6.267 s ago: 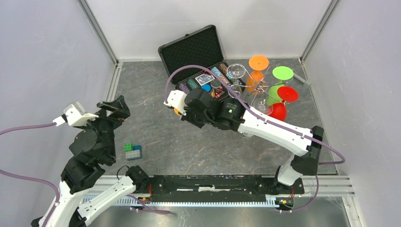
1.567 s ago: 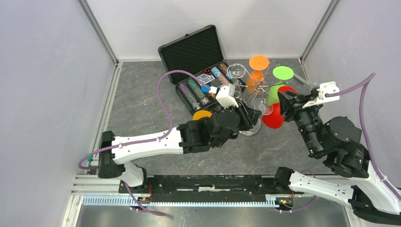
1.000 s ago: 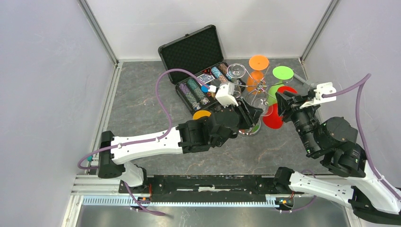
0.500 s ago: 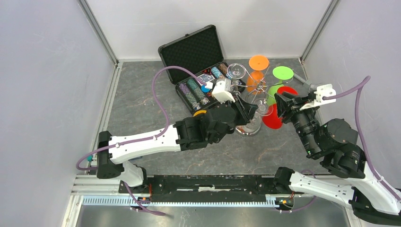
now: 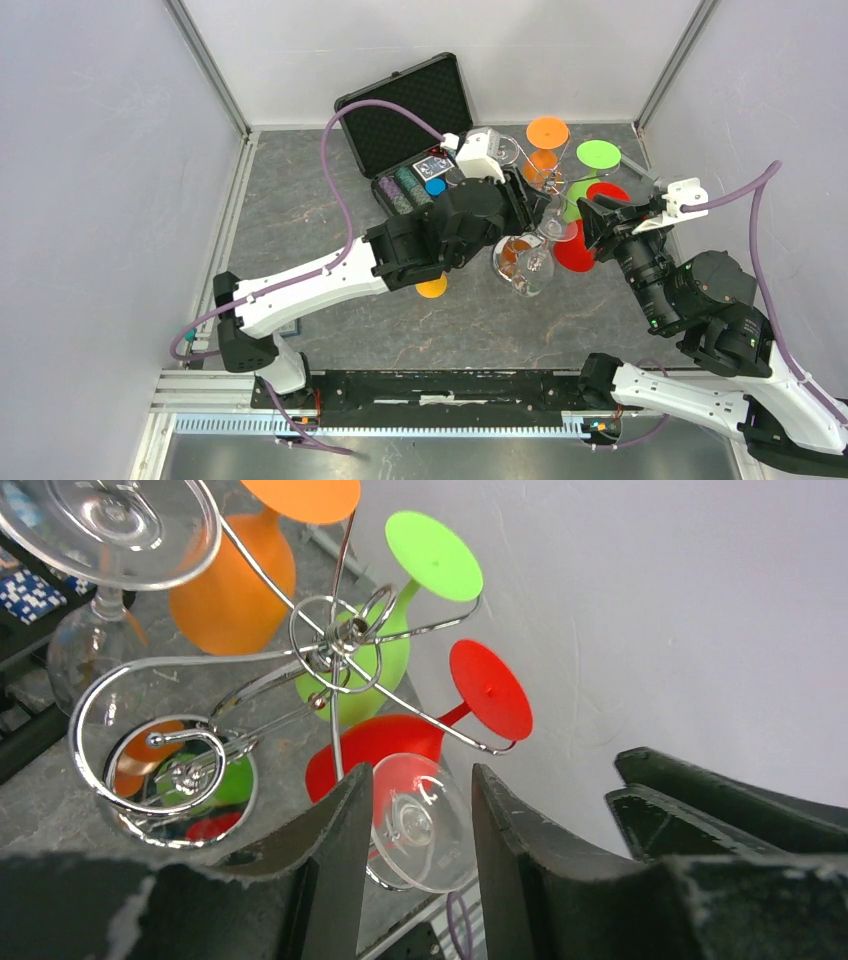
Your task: Take the wine glass off the wine glass rack
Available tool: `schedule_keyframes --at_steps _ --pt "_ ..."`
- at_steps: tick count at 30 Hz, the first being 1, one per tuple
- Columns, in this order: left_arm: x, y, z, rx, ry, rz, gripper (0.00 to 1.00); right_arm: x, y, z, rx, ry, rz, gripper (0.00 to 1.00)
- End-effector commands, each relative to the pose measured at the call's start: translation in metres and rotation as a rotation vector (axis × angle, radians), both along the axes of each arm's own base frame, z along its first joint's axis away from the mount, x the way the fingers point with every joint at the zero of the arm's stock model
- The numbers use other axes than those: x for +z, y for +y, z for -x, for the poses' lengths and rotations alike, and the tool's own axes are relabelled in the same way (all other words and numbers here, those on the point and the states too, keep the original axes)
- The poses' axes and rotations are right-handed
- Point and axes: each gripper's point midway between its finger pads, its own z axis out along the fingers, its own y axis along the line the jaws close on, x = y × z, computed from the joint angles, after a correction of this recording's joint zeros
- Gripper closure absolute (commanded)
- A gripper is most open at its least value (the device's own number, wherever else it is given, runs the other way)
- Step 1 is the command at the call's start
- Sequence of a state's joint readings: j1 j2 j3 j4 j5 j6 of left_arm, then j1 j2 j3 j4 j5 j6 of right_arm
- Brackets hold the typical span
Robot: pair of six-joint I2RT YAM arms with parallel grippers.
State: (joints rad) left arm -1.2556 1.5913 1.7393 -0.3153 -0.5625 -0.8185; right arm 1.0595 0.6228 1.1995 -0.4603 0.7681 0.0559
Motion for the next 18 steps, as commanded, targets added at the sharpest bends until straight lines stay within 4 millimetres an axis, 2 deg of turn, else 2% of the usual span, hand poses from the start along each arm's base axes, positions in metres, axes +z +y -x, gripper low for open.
schedule_keyframes --at_steps 1,7,10,13,14,15,17,18 --pt "-0.017 -0.006 0.001 -0.07 0.009 -0.113 0.53 0.004 0.003 0.0 0.009 -0.012 -0.023 0.66" --pt "-0.024 -0.015 0.009 -0.135 0.059 -0.108 0.52 0.012 0.007 0.008 0.075 -0.027 -0.059 0.66" --pt "-0.023 -0.017 0.014 -0.16 0.078 -0.091 0.58 0.015 0.005 0.011 0.089 -0.036 -0.078 0.66" --pt "-0.021 -0.019 0.017 -0.176 0.083 -0.081 0.7 0.016 0.003 0.013 0.091 -0.04 -0.089 0.66" --pt "-0.022 -0.018 0.016 -0.174 0.079 -0.086 0.7 0.016 0.004 0.012 0.091 -0.039 -0.089 0.66" --pt "-0.023 -0.017 0.014 -0.165 0.075 -0.095 0.68 0.015 0.004 0.012 0.091 -0.039 -0.088 0.66" --pt "-0.025 -0.012 0.01 -0.14 0.062 -0.116 0.52 0.014 0.005 0.012 0.093 -0.038 -0.084 0.66" --pt "-0.026 -0.009 0.008 -0.125 0.056 -0.131 0.49 0.014 0.006 0.012 0.095 -0.037 -0.081 0.66"
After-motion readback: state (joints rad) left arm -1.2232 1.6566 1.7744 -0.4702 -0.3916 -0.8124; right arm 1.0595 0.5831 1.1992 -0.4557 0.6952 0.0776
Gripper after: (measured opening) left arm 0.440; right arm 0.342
